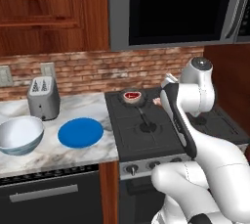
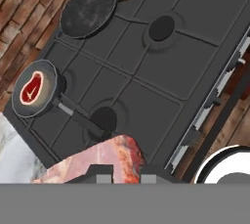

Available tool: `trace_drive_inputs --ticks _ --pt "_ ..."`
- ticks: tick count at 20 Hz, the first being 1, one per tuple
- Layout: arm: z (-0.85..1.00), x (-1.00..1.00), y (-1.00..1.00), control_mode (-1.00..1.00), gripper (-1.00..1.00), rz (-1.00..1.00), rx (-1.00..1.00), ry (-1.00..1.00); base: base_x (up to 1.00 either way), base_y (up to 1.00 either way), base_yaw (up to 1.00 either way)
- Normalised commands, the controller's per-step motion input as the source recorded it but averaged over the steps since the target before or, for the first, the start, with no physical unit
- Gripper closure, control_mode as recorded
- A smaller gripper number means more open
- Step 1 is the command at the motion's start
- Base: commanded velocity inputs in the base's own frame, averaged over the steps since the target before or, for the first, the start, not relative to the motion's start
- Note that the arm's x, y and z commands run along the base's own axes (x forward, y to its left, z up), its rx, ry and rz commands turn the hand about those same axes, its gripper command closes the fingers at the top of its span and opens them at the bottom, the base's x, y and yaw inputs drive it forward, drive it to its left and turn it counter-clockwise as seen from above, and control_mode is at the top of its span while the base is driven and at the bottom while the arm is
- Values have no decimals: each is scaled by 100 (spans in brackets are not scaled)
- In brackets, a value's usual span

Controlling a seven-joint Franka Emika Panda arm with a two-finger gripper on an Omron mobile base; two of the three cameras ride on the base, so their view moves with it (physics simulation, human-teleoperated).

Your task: Place one of the steaks on the plate and the other in the bowl. Then place the bowl in the fridge.

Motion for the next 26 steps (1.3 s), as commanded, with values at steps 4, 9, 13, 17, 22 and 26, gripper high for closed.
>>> trace_drive_inputs --ticks 4,9,13,17,22,26 --pt "0 0 0 100 100 0 0 0 -6 75 0" --pt "0 0 0 100 100 0 0 0 -1 62 0" --pt "0 0 0 100 100 0 0 0 0 48 0" --pt "0 0 0 100 100 0 0 0 1 34 0" --pt "0 0 0 100 100 0 0 0 11 32 0" --pt "0 0 0 100 100 0 0 0 16 51 0"
